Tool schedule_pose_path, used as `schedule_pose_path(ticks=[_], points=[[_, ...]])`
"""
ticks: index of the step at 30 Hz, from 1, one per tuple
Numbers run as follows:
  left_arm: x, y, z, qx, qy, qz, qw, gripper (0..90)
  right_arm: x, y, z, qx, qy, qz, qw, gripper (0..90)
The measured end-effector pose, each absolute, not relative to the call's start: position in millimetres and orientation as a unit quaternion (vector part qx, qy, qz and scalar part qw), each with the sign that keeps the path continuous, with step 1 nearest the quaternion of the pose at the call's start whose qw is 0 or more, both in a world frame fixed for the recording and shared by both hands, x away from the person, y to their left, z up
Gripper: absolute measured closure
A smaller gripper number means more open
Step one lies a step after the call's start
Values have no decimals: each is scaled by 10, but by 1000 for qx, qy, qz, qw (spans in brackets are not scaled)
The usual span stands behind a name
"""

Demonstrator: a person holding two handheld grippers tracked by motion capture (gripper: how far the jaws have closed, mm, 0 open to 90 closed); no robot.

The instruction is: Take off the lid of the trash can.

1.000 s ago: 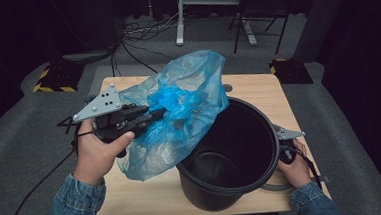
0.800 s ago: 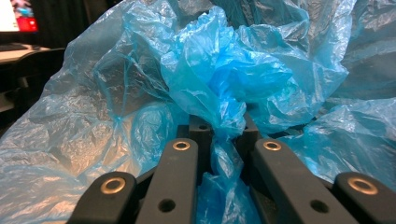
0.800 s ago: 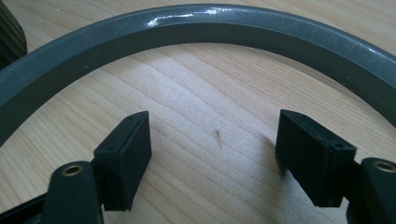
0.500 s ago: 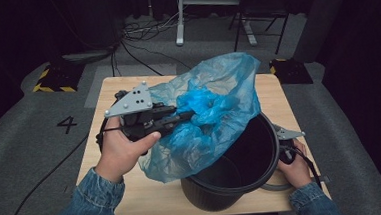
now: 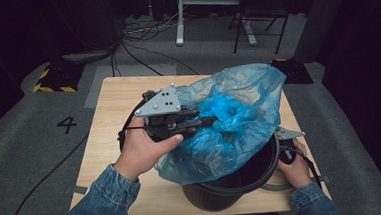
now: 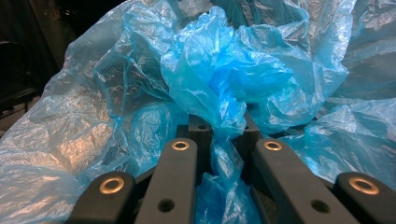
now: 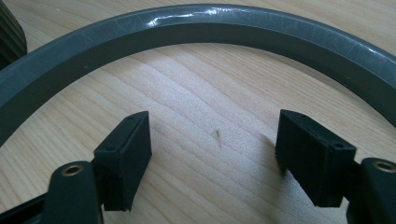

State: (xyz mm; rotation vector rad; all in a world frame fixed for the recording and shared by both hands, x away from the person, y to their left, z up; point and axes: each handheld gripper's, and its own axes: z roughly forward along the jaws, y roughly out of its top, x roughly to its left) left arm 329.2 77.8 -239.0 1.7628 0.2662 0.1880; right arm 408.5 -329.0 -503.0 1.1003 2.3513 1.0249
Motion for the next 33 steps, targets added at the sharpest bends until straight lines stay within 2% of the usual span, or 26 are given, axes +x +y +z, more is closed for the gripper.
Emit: schedule_pose_path(ticks=[13, 15, 17, 18, 21, 33], points=[[3209, 581, -2381, 797, 88, 75, 592, 821, 4085, -3291, -5030, 388, 830, 362, 175, 265], [3215, 572, -2390, 800, 92, 73, 588, 755, 4085, -3290, -5030, 388, 830, 362, 175, 265], [3226, 569, -2400, 801, 104, 73, 585, 567, 4085, -3291, -5030, 388, 830, 361, 175, 265], [3230, 577, -2406, 800, 107, 73, 586, 508, 4085, -3291, -5030, 388, 830, 362, 175, 265], [3233, 612, -2416, 790, 109, 80, 598, 415, 4085, -3291, -5030, 388, 830, 362, 175, 265], [3150, 757, -2300, 770, 104, 93, 623, 359, 4084, -3288, -5029, 389, 829, 361, 175, 263]])
